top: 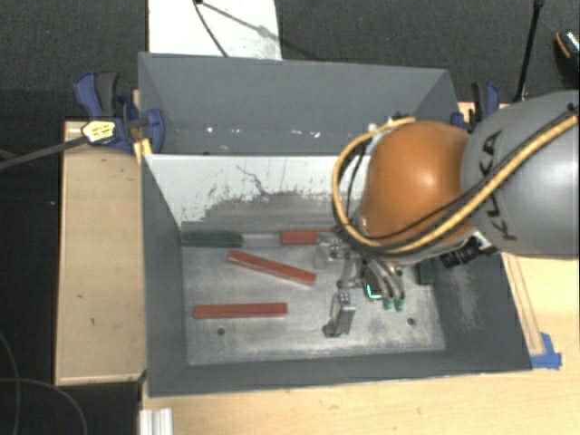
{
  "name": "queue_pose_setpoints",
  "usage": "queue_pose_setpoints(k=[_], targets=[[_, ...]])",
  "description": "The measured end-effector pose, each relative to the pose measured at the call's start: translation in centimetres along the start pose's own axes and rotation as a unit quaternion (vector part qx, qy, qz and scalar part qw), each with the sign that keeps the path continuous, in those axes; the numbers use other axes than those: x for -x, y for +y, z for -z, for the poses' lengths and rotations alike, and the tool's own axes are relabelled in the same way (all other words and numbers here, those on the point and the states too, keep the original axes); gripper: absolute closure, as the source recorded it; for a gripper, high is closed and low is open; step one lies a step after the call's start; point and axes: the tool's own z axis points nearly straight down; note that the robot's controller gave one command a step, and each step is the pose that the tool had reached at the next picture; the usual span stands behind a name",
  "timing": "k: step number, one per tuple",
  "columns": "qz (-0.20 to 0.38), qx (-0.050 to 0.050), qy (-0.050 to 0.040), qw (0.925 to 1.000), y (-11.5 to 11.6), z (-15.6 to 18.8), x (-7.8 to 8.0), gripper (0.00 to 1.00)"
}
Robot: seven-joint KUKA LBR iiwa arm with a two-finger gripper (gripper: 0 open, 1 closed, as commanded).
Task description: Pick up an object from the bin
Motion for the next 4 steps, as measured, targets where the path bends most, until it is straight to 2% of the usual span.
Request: queue_pose_setpoints(k=[1, 2, 3, 4], targets=[[0.143, 0.000, -0.0024, 0.9897, 12.5, -12.8, 0.4, 0.00], [0.475, -0.001, -0.0054, 0.8798, 11.3, -9.5, 3.9, 0.00], [0.391, -0.001, -0.0026, 0.9205, 11.4, -9.5, 3.6, 0.00], [0.278, 0.000, -0.0019, 0.9606, 12.2, -12.6, 3.0, 0.00]])
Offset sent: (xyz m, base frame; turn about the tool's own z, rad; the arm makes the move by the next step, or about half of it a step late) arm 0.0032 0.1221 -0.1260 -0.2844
